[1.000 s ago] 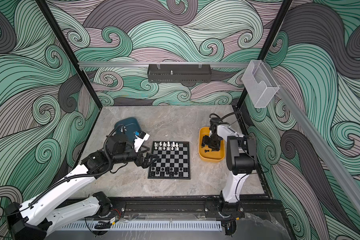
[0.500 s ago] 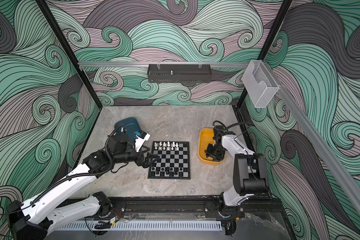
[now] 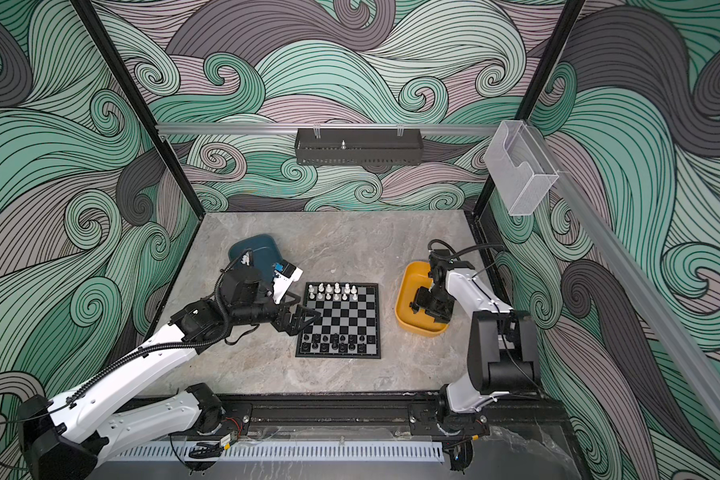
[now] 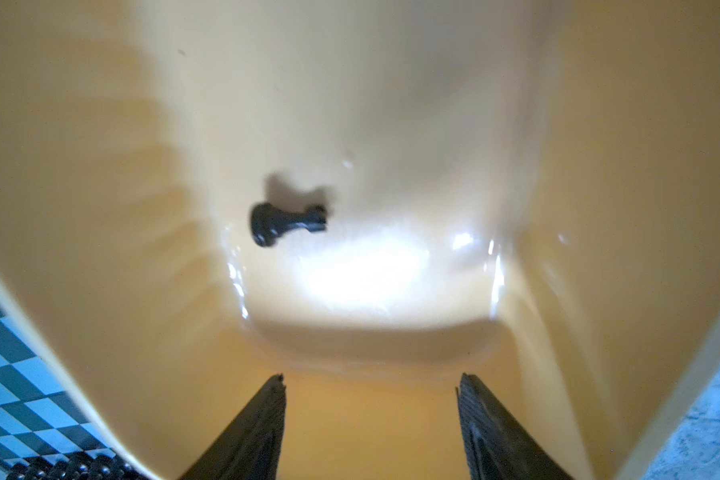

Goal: Set up the chess pieces on the board

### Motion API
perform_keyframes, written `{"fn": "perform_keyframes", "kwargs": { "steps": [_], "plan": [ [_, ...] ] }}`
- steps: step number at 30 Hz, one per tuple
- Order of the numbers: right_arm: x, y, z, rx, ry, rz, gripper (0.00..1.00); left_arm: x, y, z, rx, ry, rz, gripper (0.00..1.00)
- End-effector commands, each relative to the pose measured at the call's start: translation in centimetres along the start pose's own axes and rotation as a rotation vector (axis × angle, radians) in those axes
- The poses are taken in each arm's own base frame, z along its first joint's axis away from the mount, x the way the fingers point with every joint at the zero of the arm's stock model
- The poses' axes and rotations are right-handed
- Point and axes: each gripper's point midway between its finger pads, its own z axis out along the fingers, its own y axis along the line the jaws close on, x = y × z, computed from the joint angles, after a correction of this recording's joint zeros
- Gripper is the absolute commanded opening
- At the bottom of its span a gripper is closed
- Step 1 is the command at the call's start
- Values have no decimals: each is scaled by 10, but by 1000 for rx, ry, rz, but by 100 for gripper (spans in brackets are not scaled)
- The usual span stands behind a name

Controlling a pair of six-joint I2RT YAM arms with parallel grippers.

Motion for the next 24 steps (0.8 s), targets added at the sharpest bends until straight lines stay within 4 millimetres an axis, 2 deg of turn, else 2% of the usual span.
{"fn": "perform_keyframes", "kwargs": {
  "steps": [1, 3, 5, 6, 8, 10, 12, 15, 20, 24],
  "plan": [
    [-12, 6, 5, 100, -24, -95, 70, 0, 3, 1, -13, 2, 8, 99],
    [-14, 4, 10, 159, -19, -119, 63, -1, 4, 0, -19, -1, 10, 99],
    [-15, 3, 15, 191, -4, -135, 51, -1, 4, -1, -25, -8, 10, 99],
    [-14, 3, 16, 201, 0, -148, 51, -2, 5, -2, -27, -11, 12, 98],
    [-9, 6, 16, 218, 0, -195, 61, -1, 6, -1, -31, -5, 11, 99],
    [-5, 4, 16, 244, 5, -219, 65, -1, 5, -1, -30, -3, 11, 99],
    [-4, -1, 20, 276, 10, -227, 64, -2, 5, -1, -29, -7, 11, 98],
    [-8, -5, 27, 309, 21, -228, 55, -2, 5, 0, -25, -6, 11, 99],
    [-25, -6, 31, 352, -11, -222, 55, -1, 5, 0, -26, -5, 9, 99],
    [-41, 4, 31, 331, -48, -232, 61, -1, 4, 1, -22, -3, 7, 99]
  ]
}}
